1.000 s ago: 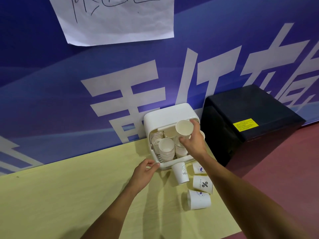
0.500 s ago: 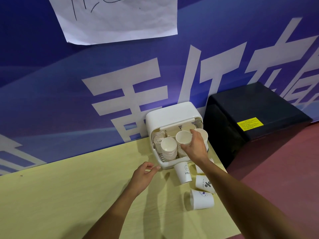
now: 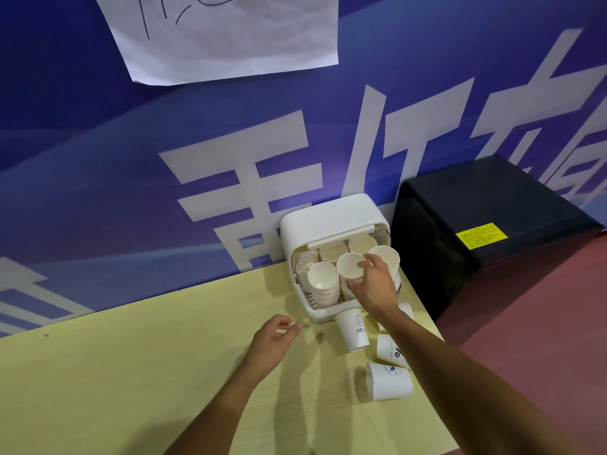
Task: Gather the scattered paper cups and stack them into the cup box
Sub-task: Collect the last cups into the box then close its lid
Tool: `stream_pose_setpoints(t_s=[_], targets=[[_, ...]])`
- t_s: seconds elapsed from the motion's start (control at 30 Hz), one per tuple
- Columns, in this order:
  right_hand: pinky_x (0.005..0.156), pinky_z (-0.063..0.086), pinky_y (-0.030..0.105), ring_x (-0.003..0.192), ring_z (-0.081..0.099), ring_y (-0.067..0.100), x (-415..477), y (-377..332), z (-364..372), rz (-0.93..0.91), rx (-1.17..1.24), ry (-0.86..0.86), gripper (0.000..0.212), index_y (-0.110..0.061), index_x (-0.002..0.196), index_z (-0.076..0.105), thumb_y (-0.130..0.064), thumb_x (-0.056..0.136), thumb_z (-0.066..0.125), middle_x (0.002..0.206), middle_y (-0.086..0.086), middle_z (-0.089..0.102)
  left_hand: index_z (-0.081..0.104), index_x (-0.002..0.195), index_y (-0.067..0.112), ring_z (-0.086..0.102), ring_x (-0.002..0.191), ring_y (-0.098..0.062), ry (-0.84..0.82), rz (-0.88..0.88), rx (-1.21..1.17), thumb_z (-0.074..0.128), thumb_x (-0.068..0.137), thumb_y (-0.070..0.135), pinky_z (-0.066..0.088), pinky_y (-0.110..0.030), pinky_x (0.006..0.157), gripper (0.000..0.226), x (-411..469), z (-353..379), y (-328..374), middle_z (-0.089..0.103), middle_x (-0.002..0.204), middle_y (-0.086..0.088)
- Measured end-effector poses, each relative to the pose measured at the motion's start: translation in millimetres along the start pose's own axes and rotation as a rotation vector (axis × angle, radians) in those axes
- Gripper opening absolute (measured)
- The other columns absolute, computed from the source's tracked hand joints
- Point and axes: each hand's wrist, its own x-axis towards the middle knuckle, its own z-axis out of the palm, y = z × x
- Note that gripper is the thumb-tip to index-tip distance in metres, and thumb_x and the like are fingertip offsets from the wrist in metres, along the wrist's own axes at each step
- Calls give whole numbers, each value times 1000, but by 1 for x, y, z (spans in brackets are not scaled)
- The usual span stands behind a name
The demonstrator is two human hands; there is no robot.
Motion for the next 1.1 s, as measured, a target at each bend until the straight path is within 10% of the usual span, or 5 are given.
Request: stream_pose_setpoints(t_s=[0.63, 1.1], targets=[[101, 45, 32, 129, 49, 17, -59, 29, 6, -151, 96, 162, 33, -16, 123, 65, -19, 90, 65, 140, -3, 55, 63, 107, 25, 61, 97, -8, -154, 26, 42, 65, 87, 47, 43, -21, 80, 30, 8, 34, 9, 63, 110, 9], [101, 45, 35, 121, 52, 21, -109, 116, -2, 201, 66, 76, 40, -15, 127, 62, -20, 87, 69, 130, 1, 58, 54, 113, 17, 63, 94, -15, -335, -64, 132, 77, 78, 33, 48, -28, 77, 45, 32, 112, 14, 62, 100, 5]])
